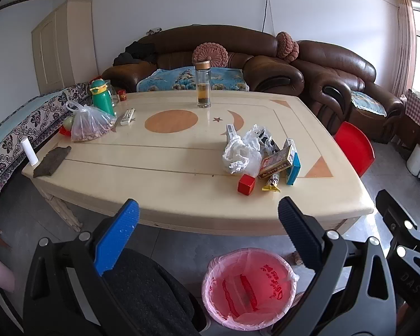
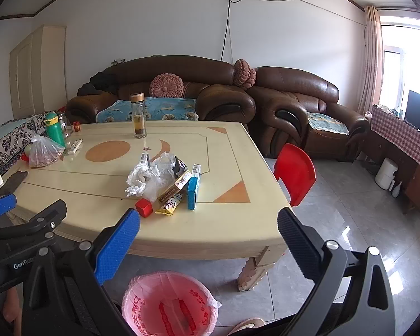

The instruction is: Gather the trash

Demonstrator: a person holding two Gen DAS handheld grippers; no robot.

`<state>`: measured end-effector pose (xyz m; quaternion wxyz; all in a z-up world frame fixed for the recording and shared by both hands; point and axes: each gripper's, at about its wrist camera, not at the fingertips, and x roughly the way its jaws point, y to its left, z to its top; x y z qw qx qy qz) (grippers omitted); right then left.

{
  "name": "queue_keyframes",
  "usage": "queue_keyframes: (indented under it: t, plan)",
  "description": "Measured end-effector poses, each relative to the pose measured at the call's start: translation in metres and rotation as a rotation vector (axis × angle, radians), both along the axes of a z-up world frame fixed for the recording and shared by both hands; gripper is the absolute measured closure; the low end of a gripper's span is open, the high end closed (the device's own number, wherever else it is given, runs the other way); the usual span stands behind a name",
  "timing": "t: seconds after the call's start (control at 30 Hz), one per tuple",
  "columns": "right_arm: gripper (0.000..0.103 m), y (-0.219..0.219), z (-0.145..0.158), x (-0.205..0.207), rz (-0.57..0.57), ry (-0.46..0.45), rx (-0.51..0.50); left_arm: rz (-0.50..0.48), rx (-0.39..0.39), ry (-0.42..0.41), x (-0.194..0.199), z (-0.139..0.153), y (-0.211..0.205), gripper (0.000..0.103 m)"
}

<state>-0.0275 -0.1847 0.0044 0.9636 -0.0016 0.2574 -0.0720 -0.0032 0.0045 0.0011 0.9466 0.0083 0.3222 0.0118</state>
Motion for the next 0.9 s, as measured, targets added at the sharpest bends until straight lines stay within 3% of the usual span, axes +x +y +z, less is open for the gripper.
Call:
queue_keyframes:
  t: [0.9]
  plan:
    - [0.006, 0.0005, 0.0026, -0.0004, 0.004, 0.000, 0.007, 0.004, -0.005, 0.000, -0.0002, 0.0017, 0.0021, 0.006]
